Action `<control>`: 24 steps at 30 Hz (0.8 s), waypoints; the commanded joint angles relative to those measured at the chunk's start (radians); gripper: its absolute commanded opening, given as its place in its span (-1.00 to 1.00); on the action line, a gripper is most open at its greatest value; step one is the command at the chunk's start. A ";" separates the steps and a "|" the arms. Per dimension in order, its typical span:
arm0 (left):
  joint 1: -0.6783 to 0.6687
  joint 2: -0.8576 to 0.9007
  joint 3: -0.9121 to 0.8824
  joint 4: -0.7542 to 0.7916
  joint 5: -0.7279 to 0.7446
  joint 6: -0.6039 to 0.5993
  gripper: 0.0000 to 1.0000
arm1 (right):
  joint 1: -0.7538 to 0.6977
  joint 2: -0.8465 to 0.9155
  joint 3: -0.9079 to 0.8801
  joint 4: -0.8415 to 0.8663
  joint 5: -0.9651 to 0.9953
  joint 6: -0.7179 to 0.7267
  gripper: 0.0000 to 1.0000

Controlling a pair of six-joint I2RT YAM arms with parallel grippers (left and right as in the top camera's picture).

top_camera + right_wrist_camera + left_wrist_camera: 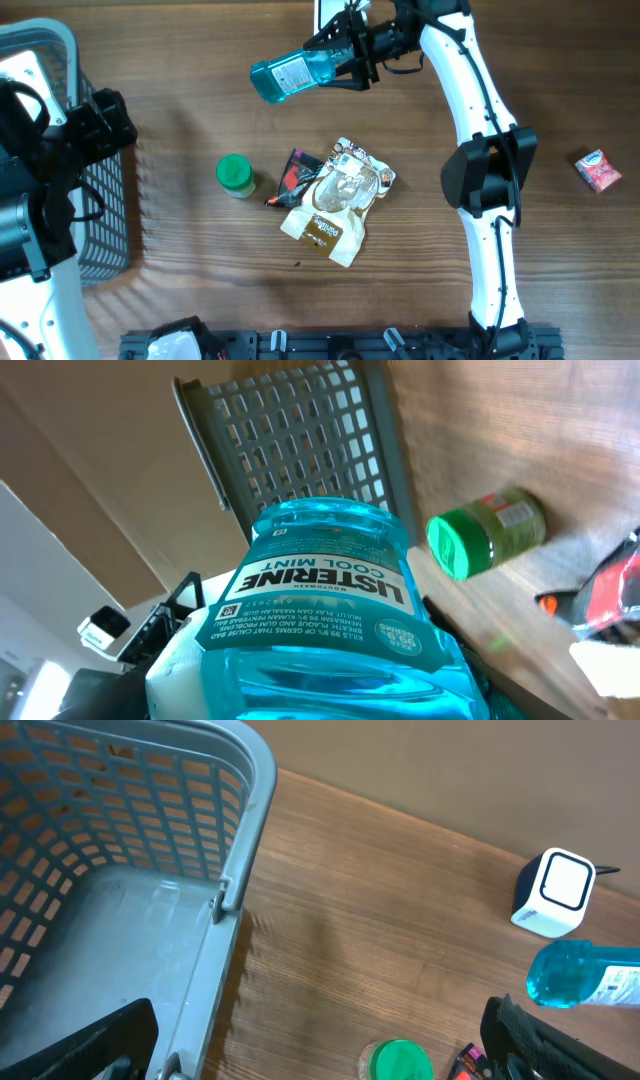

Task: Scan the item barcode
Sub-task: 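Carry the Listerine bottle up toward the white scanner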

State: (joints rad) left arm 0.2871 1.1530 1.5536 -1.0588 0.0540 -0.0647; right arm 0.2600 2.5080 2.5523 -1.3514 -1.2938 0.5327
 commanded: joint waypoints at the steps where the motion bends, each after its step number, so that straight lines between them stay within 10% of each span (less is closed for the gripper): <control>1: -0.004 0.001 0.001 0.002 0.002 0.008 1.00 | -0.004 -0.040 0.003 0.024 -0.033 -0.048 0.14; 15: -0.004 0.001 0.001 0.002 0.002 0.008 1.00 | -0.004 -0.042 0.003 0.435 0.127 -0.077 0.12; 24: -0.004 0.001 0.001 0.002 0.002 0.008 1.00 | 0.008 -0.042 0.003 0.346 0.037 0.233 0.13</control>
State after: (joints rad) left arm 0.2871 1.1530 1.5536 -1.0588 0.0540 -0.0647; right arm 0.2611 2.5080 2.5454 -0.9981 -1.1393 0.6659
